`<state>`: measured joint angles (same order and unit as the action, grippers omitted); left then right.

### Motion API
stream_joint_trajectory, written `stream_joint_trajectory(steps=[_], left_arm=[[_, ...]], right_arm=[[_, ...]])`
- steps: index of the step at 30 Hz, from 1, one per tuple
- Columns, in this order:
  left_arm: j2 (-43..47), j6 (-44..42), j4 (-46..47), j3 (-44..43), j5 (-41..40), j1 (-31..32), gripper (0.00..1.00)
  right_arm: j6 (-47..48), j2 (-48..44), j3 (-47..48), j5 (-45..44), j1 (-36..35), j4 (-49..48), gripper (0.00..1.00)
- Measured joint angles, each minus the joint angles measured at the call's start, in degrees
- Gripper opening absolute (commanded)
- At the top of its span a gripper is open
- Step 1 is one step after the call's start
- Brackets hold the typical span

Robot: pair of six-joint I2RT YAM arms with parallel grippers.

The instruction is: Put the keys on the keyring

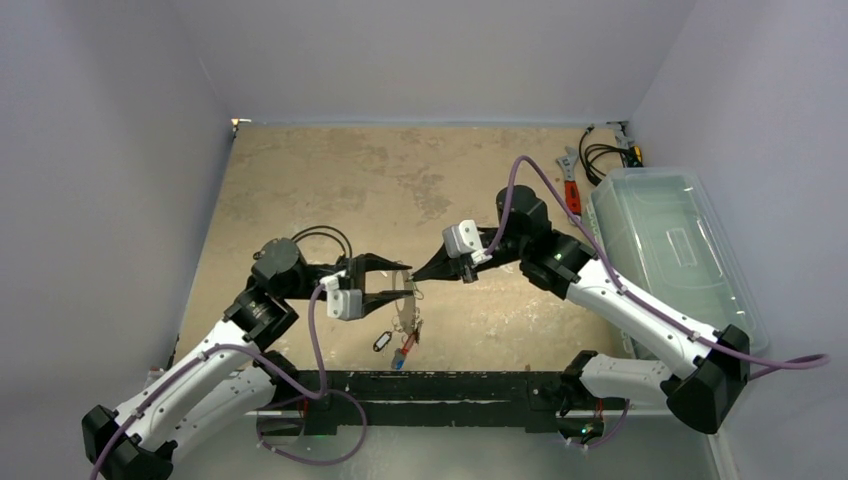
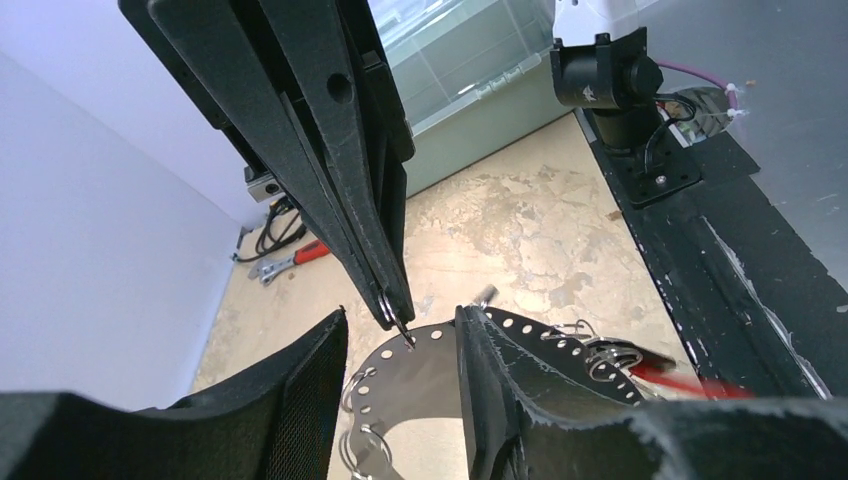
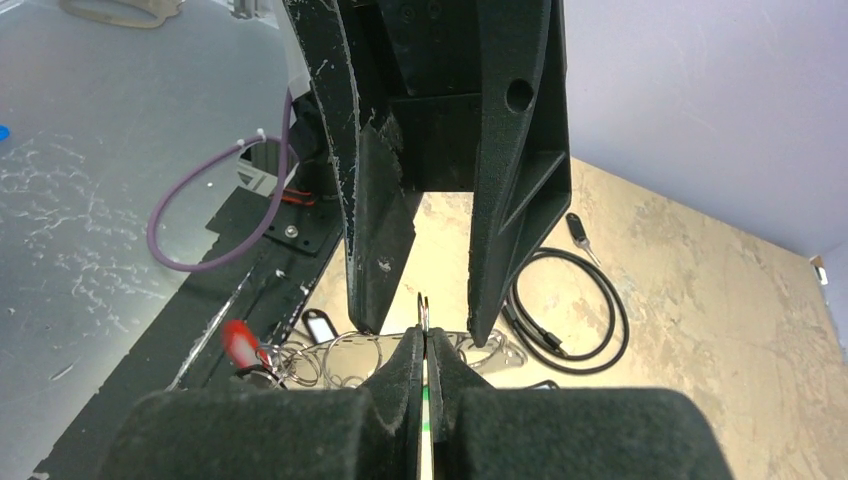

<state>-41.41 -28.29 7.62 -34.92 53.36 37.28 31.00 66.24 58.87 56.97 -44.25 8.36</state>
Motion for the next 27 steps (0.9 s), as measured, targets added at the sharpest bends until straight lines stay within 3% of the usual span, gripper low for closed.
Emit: stream_joint_trajectory(steps=[18,24,27], left_arm=[[-1.7,0.0,0.2,0.0,-0.5,0.0,0.37],[-1.9,-0.4,0.1,0.0,-0.7,0.0,0.52],[-1.9,-0.6,0.1,0.0,-1.1,0.0,0.55]], right_arm=[[-0.8,-0.8,-0.5,1.1,0.0,-0.4,0.0],[-0.1,-0.7,-0.5,2.7,0.0,1.1,0.0],[0.2,-0.4,-0.5,3.2,0.0,1.9,0.0]])
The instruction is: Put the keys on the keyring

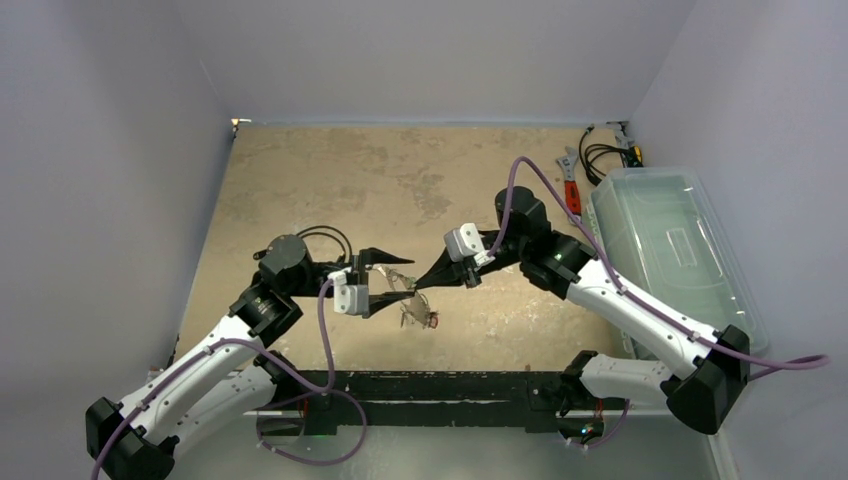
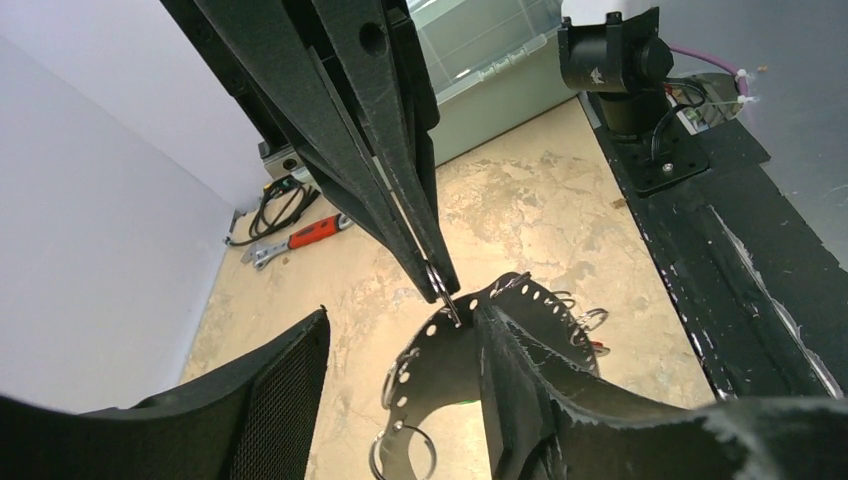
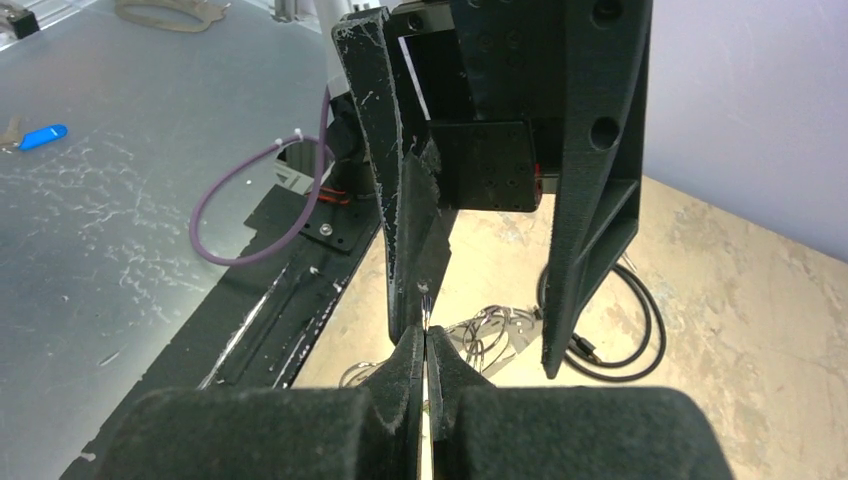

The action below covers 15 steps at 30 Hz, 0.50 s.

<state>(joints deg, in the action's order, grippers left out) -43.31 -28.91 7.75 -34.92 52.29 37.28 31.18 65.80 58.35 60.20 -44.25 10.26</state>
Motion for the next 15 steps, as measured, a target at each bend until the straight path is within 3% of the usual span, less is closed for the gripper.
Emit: stream_joint_trajectory(steps=[15], left_arm=[[-1.6,0.1,-0.3,0.0,1.8,0.0,0.22]], right_arm=[[0.9,0.6,0.0,0.5,0.0,1.2,0.0]])
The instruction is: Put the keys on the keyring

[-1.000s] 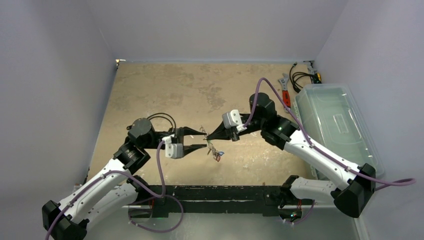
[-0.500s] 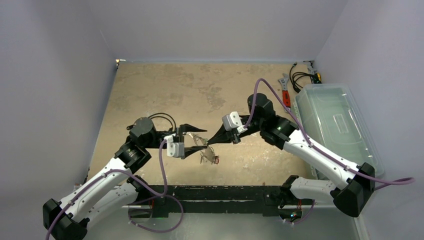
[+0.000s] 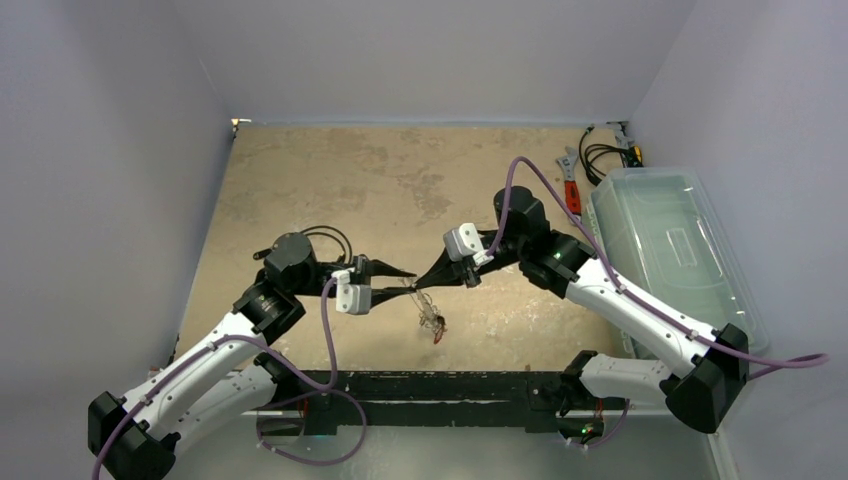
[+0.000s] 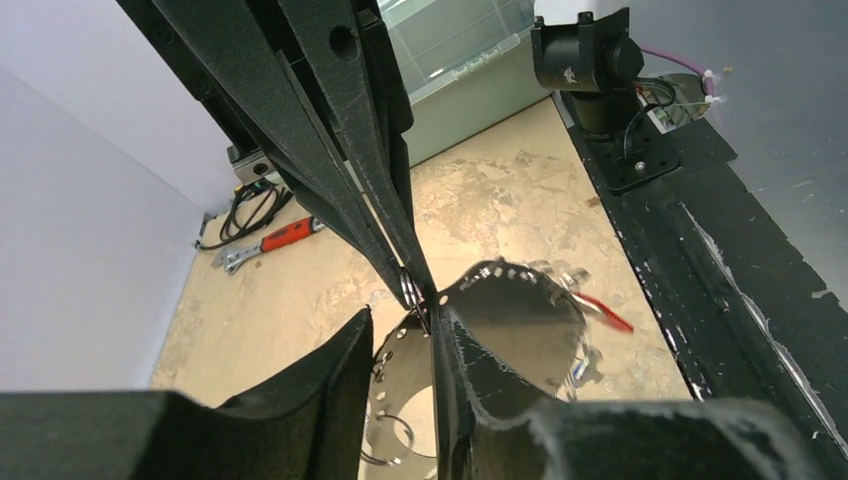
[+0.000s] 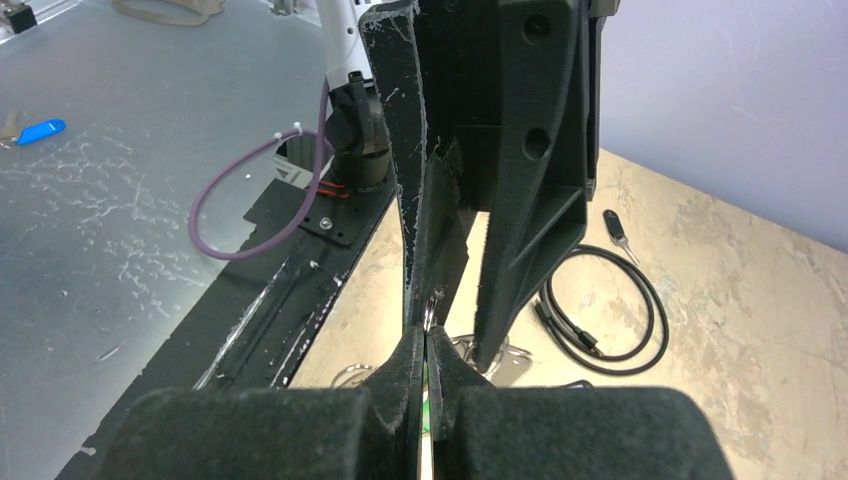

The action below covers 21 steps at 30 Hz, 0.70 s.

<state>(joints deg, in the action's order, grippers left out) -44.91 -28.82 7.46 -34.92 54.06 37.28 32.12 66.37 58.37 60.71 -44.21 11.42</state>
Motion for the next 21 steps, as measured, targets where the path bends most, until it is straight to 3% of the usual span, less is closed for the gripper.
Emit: stream_joint_trajectory(steps=[6,14,15,17,21], left_arm=[[-0.1,0.3,-0.5,0.0,0.8,0.0,0.0],[-0.1,0.3,-1.2,0.0,1.2,0.0,0.0],[0.0,0.2,-1.2,0.0,1.2,0.0,0.0],[0.3,0.2,-1.2,0.0,1.1,0.0,0.0],[1.4,0.2,-1.9,-0.1,-0.2,0.0,0.0]], right_arm=[[0.0,0.0,0.0,-0.2,0.1,-0.2,0.0],[0.0,-0.2,0.0,-0.2,0.3,-0.4,0.01],[0.0,-0.4,-0.2,-0.2,0.3,-0.7,0.08],[-0.1,-0.8,-0.7,-0.2,0.3,-1.3,0.34],[-0.5,-1.4,-0.9,-0.2,0.1,-3.3,0.5]])
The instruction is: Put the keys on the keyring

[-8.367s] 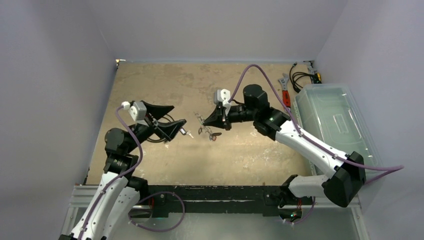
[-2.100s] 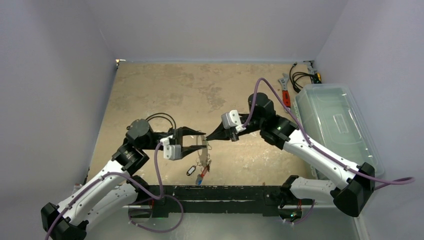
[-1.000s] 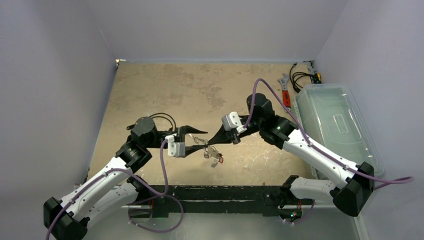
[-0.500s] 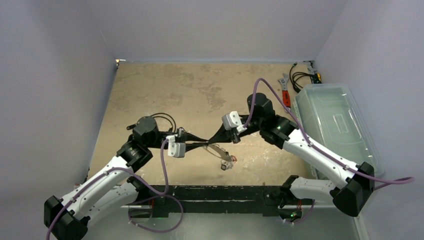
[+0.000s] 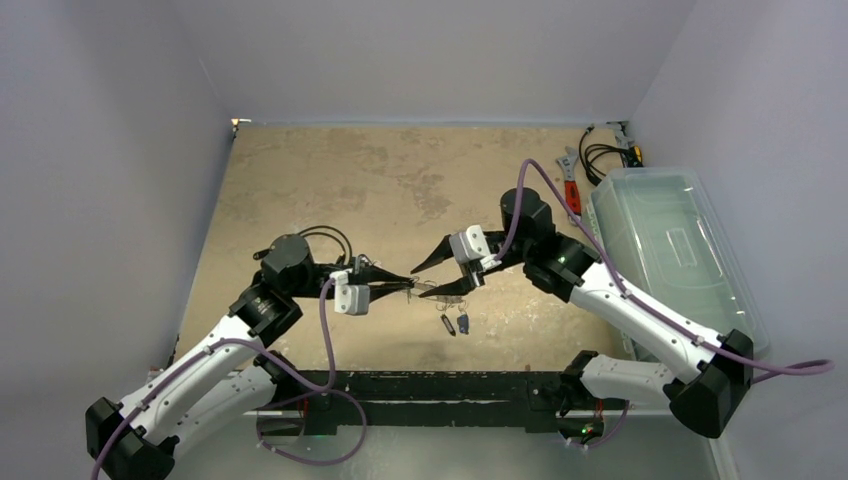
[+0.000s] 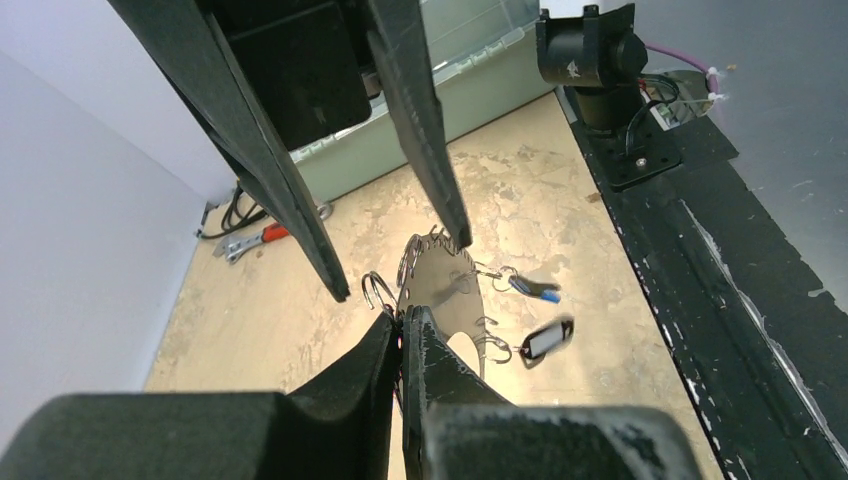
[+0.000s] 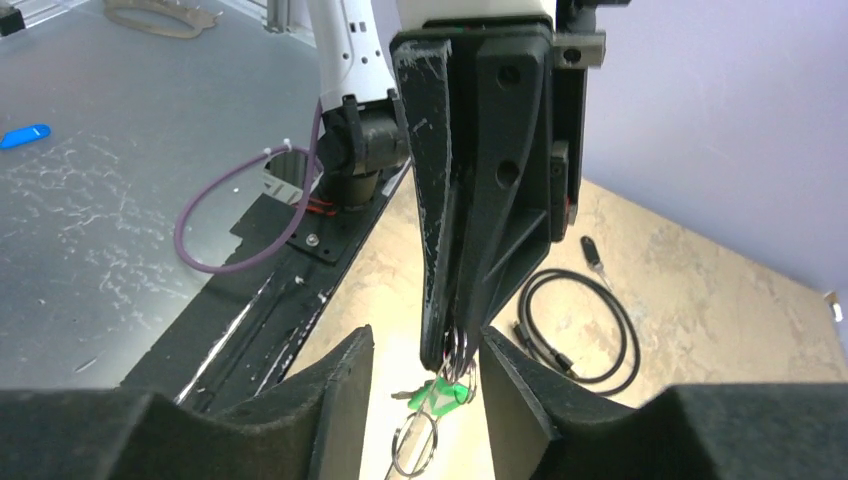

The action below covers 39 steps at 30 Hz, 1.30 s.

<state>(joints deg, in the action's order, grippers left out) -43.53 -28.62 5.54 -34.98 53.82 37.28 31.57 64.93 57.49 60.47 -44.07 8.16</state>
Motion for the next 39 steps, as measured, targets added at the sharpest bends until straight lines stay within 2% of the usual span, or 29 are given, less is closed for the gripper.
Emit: stream_joint_trajectory(steps=[5,14,22,28,32,36,39], left_arm=[[0.5,-0.1,-1.1,0.0,-1.1,0.0,0.0],[0.6,-1.0,-3.5,-0.3,-1.9,0.0,0.0],[0.6,-1.0,-4.3,-0.4,-2.3,0.0,0.0],[0.6,-1.0,-4.5,-0.5,-2.7,0.0,0.0],[0.6,-1.0,-4.5,-0.5,-2.8,0.0,0.0],[0.6,-1.1,-4.8,-0.5,-3.2,0.0,0.0],[0.6,-1.1,-4.9,-0.5,-3.3,0.0,0.0]], right_arm=[[-0.1,-0.9,0.0,0.1,-0.3,-1.2,0.55],[-1.0,-1.5,-1.0,-1.6,-0.3,-4.0,0.5],[-0.7,0.1,-1.0,-3.0,-0.3,-2.6,0.46],[0.0,2.2,-0.9,-4.5,-0.3,-0.2,0.29],[0.3,3.1,-0.5,-5.1,-0.3,1.1,0.09],[0.3,3.2,-0.3,-5.4,-0.3,1.5,0.01],[0.3,3.2,-0.3,-5.5,-0.3,1.5,0.0]])
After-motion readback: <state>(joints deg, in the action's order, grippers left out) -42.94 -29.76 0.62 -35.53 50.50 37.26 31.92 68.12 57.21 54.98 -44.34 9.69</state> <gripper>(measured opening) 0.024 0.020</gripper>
